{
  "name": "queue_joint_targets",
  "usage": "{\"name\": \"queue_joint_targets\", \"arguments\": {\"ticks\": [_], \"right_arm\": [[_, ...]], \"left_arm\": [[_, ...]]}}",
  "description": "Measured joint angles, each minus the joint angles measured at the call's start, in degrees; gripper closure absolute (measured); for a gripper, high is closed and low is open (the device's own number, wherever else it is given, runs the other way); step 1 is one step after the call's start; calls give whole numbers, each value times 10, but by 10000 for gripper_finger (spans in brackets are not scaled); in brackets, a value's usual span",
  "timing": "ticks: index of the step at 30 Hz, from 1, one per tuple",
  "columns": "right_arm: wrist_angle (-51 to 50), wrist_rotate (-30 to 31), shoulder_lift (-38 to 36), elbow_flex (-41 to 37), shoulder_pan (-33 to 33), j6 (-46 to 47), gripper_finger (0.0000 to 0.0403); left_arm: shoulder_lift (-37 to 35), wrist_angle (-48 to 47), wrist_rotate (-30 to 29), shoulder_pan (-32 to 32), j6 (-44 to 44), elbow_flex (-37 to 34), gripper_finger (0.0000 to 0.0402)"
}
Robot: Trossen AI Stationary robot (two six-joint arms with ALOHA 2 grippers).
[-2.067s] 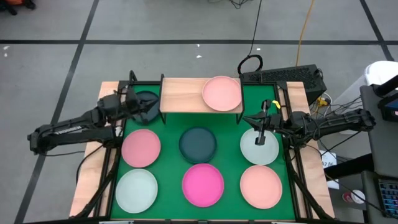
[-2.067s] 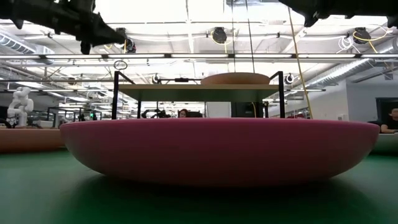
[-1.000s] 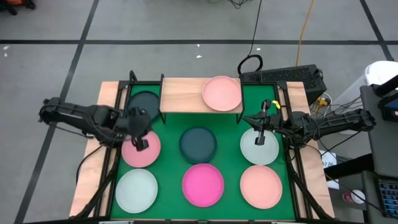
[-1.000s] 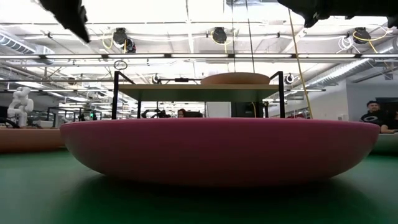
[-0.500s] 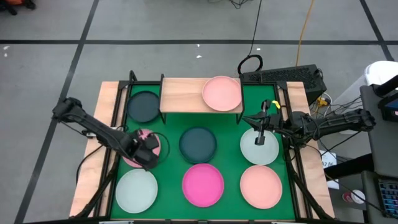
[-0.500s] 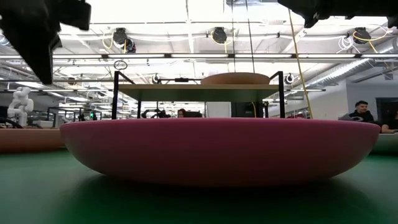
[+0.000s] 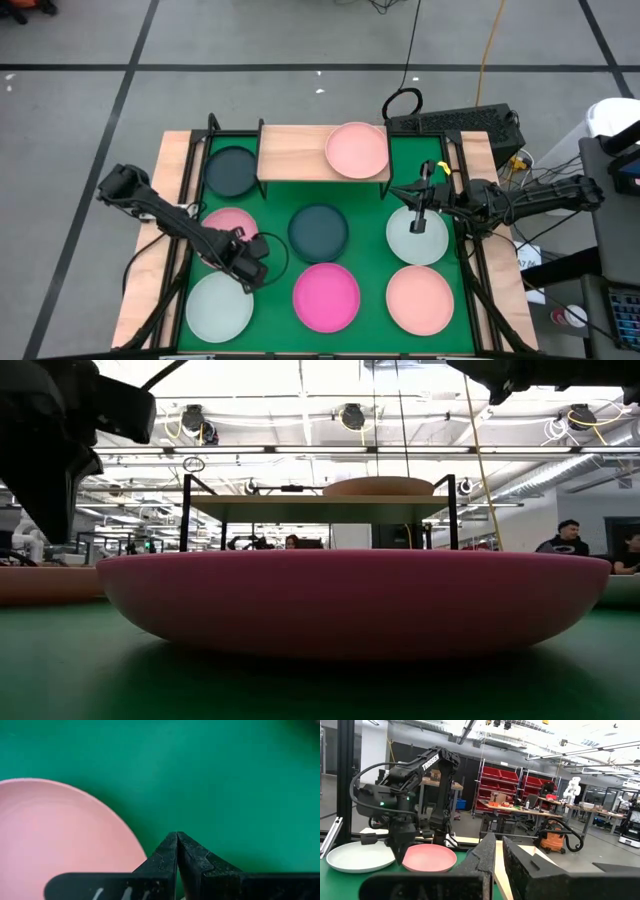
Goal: Place and stack plates onto a shelf
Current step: Stack the light pink plate on top of the light orange plate on the shelf
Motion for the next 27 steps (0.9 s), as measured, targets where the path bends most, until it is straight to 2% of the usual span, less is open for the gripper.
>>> {"name": "queue_joint_targets", "arguments": {"ticks": [5, 14, 27], "right_arm": [[0, 0, 0, 0, 0, 5, 380], [0, 0, 0, 0, 0, 6, 380], [0, 0, 0, 0, 0, 6, 380]], "left_arm": [[2, -8, -1, 0, -16, 0, 380], [2, -11, -3, 0, -19, 0, 326], [33, -41, -22, 0, -52, 0, 323]]}}
